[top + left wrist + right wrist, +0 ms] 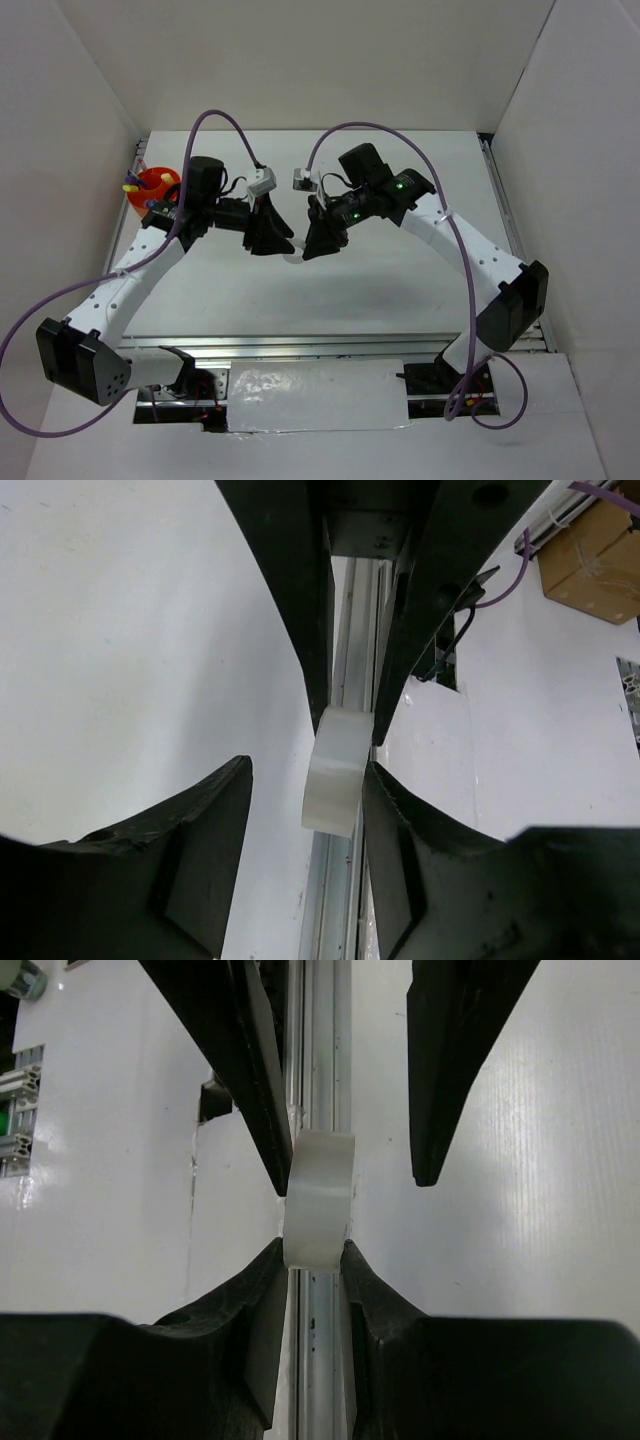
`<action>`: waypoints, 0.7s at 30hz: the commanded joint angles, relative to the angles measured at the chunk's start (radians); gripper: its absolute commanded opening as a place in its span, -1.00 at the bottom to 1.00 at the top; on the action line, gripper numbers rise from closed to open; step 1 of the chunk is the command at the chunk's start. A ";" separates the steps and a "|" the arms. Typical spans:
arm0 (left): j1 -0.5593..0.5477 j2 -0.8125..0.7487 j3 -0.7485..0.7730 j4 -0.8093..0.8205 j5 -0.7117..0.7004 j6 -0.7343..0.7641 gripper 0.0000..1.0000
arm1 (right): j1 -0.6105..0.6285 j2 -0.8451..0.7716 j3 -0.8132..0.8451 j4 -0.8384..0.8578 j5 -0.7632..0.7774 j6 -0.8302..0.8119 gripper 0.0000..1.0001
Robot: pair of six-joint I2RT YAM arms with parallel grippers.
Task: Sort the stationery into containers
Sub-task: Place the stationery in the storage box.
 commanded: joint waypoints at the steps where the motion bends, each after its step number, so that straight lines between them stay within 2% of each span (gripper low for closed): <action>1: -0.004 -0.018 -0.007 0.016 0.006 0.003 0.17 | 0.014 -0.061 0.010 0.067 0.013 0.004 -0.99; 7: -0.003 -0.015 -0.008 -0.022 0.030 0.040 -0.11 | 0.023 -0.055 0.014 0.060 0.022 0.003 -0.99; 9: -0.003 -0.019 -0.014 -0.021 0.026 0.038 -0.27 | 0.023 -0.051 0.013 0.065 0.031 0.011 -0.94; 10: 0.000 -0.021 -0.013 -0.021 0.018 0.035 -0.42 | 0.023 -0.048 0.016 0.063 0.036 0.012 -0.90; 13: 0.032 -0.018 -0.016 0.007 -0.002 -0.034 -0.57 | 0.011 -0.038 0.014 0.070 0.048 0.044 -0.44; 14: 0.066 -0.010 -0.013 0.010 -0.010 -0.042 -0.60 | 0.005 -0.034 0.011 0.071 0.054 0.067 -0.19; 17: 0.149 0.045 0.054 -0.063 -0.109 -0.007 -0.74 | -0.036 -0.028 -0.004 0.074 0.057 0.087 -0.02; 21: 0.288 0.171 0.214 -0.180 -0.328 0.064 -0.90 | -0.084 -0.035 -0.047 0.085 0.073 0.089 0.04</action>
